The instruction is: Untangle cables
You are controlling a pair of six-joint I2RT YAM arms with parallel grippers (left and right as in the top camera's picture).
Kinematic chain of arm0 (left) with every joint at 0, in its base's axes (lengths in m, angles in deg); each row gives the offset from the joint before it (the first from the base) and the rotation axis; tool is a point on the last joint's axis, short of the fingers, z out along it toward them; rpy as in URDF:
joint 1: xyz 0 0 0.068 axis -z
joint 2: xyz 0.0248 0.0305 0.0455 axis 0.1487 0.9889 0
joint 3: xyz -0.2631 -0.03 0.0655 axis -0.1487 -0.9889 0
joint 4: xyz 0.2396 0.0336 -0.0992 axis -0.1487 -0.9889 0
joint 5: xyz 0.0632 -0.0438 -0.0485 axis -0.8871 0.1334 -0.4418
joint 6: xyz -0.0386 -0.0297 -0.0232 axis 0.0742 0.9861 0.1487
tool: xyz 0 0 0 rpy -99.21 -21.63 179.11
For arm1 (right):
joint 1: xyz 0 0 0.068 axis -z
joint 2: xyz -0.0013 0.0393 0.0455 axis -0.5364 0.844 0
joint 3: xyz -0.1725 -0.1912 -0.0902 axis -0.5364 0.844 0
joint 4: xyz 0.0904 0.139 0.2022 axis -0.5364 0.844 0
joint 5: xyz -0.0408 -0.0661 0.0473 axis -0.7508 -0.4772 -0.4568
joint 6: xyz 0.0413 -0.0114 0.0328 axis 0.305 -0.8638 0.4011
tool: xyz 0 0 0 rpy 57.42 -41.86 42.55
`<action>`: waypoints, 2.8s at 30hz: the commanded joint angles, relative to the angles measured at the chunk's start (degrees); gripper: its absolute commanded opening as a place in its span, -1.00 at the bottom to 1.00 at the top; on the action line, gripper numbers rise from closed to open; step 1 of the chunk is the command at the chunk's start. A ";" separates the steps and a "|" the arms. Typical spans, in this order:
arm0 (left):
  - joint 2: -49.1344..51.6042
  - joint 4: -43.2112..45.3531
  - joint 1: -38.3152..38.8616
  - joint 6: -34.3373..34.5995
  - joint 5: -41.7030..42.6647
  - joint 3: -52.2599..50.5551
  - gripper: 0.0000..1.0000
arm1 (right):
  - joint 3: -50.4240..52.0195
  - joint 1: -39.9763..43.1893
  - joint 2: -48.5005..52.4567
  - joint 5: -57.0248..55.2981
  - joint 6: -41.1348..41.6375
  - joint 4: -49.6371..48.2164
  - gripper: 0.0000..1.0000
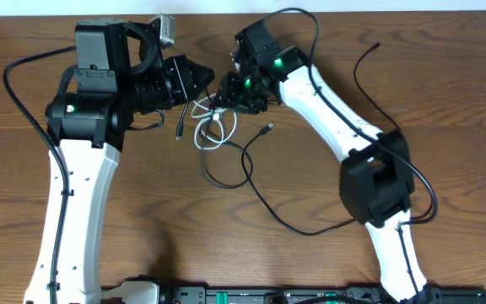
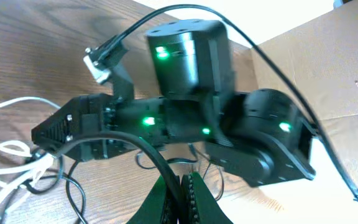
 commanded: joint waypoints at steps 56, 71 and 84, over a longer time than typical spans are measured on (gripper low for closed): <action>17.07 -4.55 14.34 -7.98 -6.56 -2.82 0.15 | -0.61 15.65 -9.03 16.72 -40.81 19.58 -0.98; 25.27 3.98 14.95 7.91 -6.58 -2.82 0.16 | -0.61 15.63 -9.18 17.57 -40.74 19.65 -0.97; 26.51 7.06 16.70 14.73 -6.58 -2.82 0.14 | -0.61 15.63 -9.18 16.92 -40.70 19.61 -0.97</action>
